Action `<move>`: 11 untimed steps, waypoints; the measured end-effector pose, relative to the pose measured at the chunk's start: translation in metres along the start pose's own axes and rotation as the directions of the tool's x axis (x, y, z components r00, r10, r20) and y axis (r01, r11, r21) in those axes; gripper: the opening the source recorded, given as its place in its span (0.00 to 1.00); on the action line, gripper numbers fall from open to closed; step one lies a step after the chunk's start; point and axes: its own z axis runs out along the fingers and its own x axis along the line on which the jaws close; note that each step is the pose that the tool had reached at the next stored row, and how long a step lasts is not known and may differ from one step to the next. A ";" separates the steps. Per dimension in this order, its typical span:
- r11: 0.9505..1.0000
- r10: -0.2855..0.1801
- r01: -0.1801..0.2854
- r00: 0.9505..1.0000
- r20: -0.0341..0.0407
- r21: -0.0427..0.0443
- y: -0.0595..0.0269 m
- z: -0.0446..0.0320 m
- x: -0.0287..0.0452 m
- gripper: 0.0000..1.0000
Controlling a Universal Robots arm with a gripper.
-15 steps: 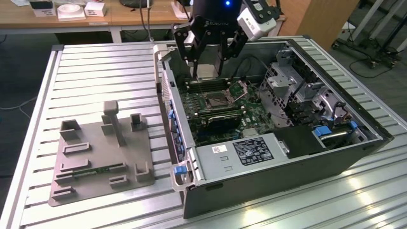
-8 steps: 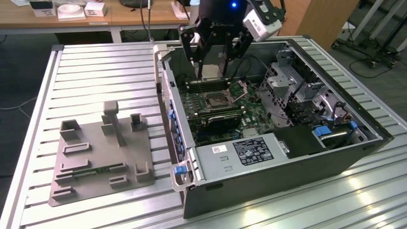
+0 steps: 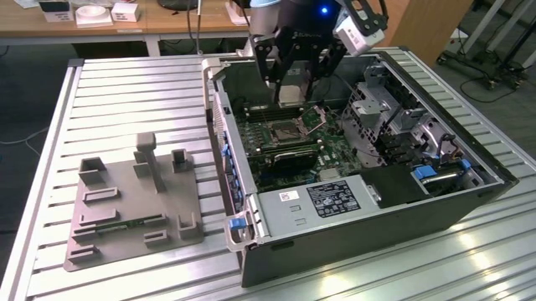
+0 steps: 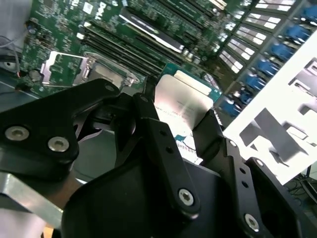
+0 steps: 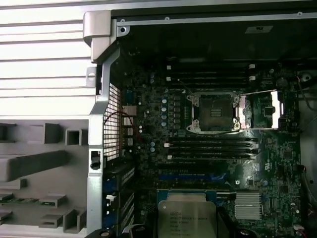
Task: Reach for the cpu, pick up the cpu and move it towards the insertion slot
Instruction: 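Pick up the cpu and move it towards the insertion slot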
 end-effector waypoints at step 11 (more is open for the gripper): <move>1.000 0.000 0.000 1.000 0.000 0.000 0.0130 0.0173 -0.0370 0.54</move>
